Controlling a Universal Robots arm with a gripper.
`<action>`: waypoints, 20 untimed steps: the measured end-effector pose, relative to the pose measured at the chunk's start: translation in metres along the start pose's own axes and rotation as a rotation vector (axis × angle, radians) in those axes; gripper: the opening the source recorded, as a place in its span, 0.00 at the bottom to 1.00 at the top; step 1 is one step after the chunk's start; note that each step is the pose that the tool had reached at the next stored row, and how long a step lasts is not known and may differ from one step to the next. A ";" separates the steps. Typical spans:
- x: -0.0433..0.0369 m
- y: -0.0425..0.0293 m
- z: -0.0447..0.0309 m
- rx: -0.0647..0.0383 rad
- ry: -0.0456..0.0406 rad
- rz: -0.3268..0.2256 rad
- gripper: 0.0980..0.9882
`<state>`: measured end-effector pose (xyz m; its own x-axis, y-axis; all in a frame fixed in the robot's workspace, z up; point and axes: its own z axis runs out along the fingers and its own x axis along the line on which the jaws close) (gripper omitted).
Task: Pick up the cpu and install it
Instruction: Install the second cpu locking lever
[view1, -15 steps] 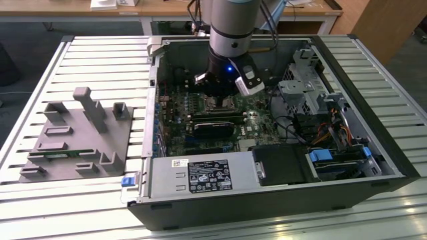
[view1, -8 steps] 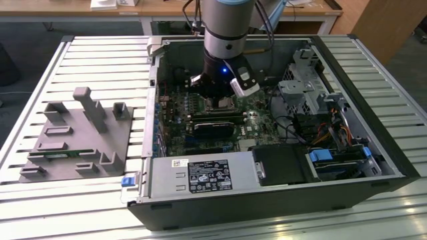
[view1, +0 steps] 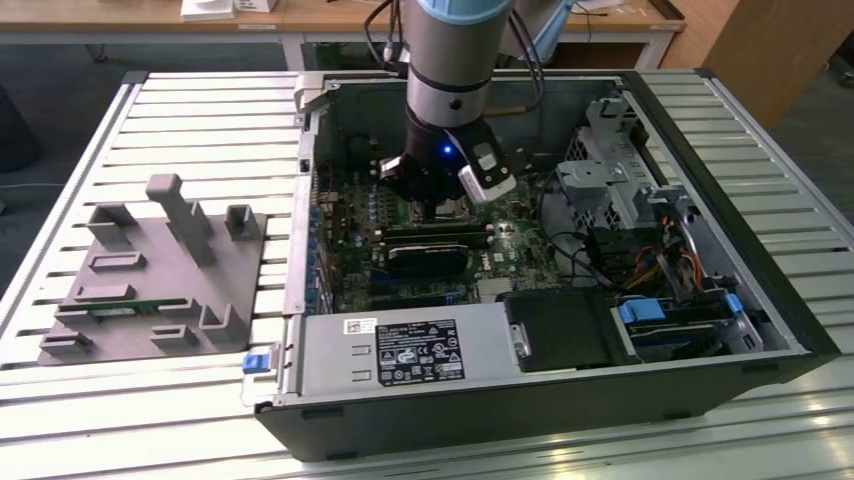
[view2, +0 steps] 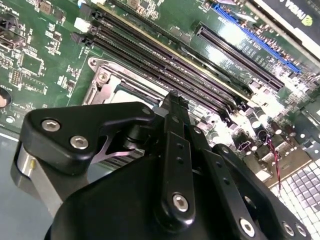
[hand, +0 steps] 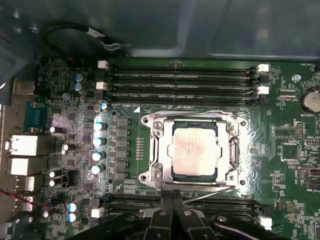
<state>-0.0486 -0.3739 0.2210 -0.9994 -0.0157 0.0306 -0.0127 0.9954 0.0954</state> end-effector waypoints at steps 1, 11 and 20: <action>0.0000 -0.0014 -0.0001 -0.006 -0.0002 0.000 0.01; 0.0084 -0.0088 -0.0004 -0.030 -0.0004 -0.001 0.01; 0.0165 -0.0101 0.0107 -0.037 -0.0004 -0.001 0.01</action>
<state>-0.0653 -0.3832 0.2099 -0.9994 -0.0169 0.0300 -0.0128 0.9911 0.1326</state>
